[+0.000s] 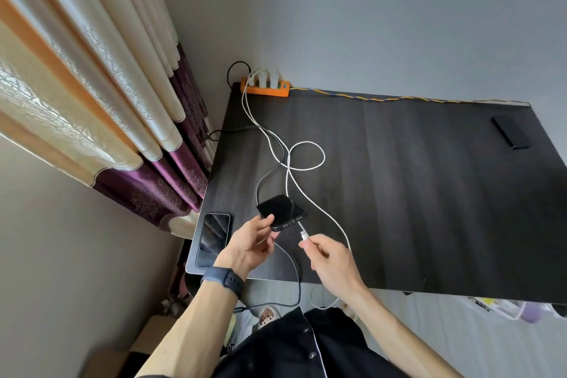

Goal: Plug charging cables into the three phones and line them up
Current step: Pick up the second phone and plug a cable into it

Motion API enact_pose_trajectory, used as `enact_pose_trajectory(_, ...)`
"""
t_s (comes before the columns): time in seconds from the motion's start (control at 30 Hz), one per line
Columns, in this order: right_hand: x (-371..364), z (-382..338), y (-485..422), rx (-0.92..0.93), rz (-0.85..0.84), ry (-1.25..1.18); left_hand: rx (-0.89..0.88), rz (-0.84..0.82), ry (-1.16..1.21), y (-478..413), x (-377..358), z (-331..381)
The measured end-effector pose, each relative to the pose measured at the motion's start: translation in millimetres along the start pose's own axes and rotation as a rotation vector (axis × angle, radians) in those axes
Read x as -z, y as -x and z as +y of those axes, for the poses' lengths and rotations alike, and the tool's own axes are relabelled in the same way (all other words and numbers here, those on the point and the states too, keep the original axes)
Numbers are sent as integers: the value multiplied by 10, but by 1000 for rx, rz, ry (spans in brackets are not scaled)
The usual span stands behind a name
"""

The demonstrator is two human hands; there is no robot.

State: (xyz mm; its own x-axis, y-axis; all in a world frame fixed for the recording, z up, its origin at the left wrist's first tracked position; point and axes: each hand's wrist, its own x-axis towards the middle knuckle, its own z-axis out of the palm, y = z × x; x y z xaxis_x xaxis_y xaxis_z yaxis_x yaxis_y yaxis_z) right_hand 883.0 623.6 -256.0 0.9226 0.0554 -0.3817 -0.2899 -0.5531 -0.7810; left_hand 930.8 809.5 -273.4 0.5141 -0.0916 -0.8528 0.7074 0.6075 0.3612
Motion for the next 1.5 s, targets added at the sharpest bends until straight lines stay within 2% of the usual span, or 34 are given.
enact_pose_trajectory(0.17,-28,-2,50,74,24,-90,78,-24,31,-53,3,-57)
enact_pose_trajectory(0.3,-43,-24,25,53,97,-153,86,-45,34,-30,-22,-114)
enact_pose_trajectory(0.9,-30,-114,25,-35,107,-60,62,-29,5,52,-51,-176)
enact_pose_trajectory(1.3,50,-130,-12,-132,7,-110,-133,-45,-147,123,-99,-140)
enact_pose_trajectory(1.5,50,-104,-25,-186,12,-204,-230,-50,-139,141,-126,-160)
